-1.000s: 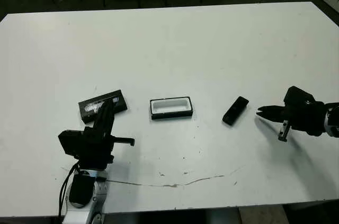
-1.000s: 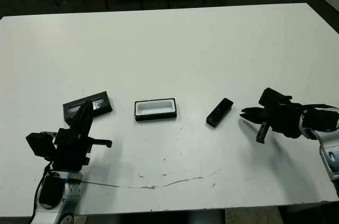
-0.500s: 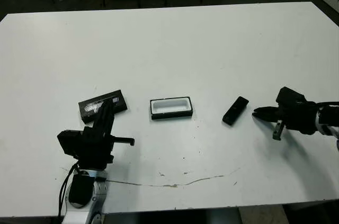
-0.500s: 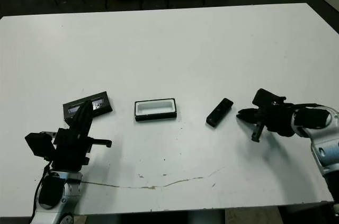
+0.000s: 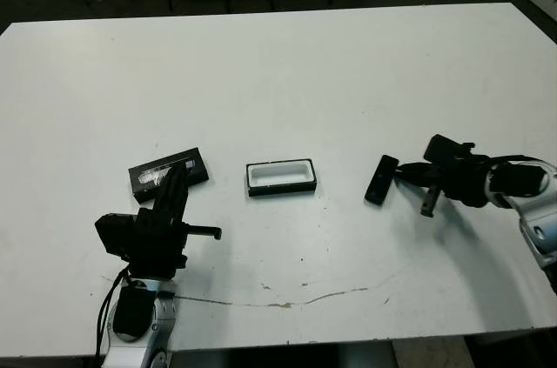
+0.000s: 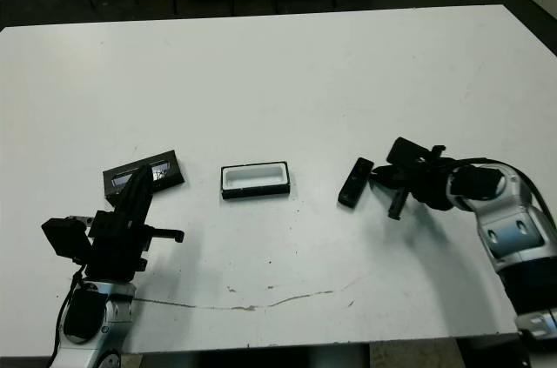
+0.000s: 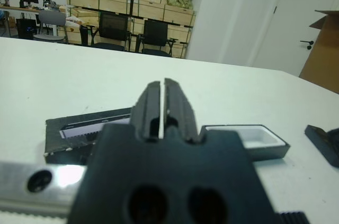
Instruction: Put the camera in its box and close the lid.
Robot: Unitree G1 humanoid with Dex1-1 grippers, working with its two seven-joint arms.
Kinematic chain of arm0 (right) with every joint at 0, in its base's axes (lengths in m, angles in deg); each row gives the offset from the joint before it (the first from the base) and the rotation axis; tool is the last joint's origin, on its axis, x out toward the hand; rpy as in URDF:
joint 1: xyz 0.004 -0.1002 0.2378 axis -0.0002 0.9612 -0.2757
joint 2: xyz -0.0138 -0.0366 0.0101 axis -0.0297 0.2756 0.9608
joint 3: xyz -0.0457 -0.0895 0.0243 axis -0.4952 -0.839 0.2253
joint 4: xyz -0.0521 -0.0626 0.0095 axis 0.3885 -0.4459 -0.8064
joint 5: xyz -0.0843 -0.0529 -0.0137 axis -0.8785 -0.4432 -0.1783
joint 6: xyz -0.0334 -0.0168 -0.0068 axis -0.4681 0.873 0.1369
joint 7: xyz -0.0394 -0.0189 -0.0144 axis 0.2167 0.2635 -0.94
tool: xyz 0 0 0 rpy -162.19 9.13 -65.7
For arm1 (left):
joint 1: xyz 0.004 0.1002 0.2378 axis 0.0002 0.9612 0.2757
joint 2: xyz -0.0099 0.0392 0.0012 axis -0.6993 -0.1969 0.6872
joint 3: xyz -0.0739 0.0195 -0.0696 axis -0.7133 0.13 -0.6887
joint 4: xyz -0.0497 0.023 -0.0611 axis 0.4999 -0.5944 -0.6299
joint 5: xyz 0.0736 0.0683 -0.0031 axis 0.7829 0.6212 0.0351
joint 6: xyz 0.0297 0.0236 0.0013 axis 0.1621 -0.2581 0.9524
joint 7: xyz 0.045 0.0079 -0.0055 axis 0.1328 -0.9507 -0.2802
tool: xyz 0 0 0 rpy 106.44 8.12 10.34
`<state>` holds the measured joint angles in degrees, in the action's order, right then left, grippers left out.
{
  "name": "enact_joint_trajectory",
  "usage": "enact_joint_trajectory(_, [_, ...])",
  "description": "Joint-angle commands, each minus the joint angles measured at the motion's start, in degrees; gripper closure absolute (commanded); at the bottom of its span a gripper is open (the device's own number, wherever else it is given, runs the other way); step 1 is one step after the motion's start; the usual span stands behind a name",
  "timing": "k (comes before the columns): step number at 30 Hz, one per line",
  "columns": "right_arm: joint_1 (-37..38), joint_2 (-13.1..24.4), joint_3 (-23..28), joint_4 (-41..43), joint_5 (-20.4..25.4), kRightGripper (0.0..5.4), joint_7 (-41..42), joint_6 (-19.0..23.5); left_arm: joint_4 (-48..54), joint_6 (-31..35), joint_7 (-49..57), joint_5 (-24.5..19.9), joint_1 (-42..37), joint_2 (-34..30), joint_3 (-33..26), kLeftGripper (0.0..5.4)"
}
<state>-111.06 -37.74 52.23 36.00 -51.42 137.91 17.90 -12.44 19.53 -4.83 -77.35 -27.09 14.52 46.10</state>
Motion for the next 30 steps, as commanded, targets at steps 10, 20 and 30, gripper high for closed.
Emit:
enact_joint_trajectory(10, [-2.95, -3.84, -4.49, -8.33, -4.76, 5.40, -2.45, -3.61, -0.50, 0.01, 0.18, 0.52, 2.73, -0.09, 0.22, 5.39])
enact_joint_trajectory(20, [-5.84, -7.16, -5.21, -14.16, -4.26, 5.40, -1.18, -7.50, -0.24, 0.66, 1.02, 0.24, 3.14, 0.54, 0.85, 5.39])
enact_joint_trajectory(30, [-7.06, -8.83, -4.97, -15.58, -1.98, 5.40, 0.72, -5.52, -0.74, 0.89, 0.99, 0.01, 2.90, 0.24, 0.92, 5.39])
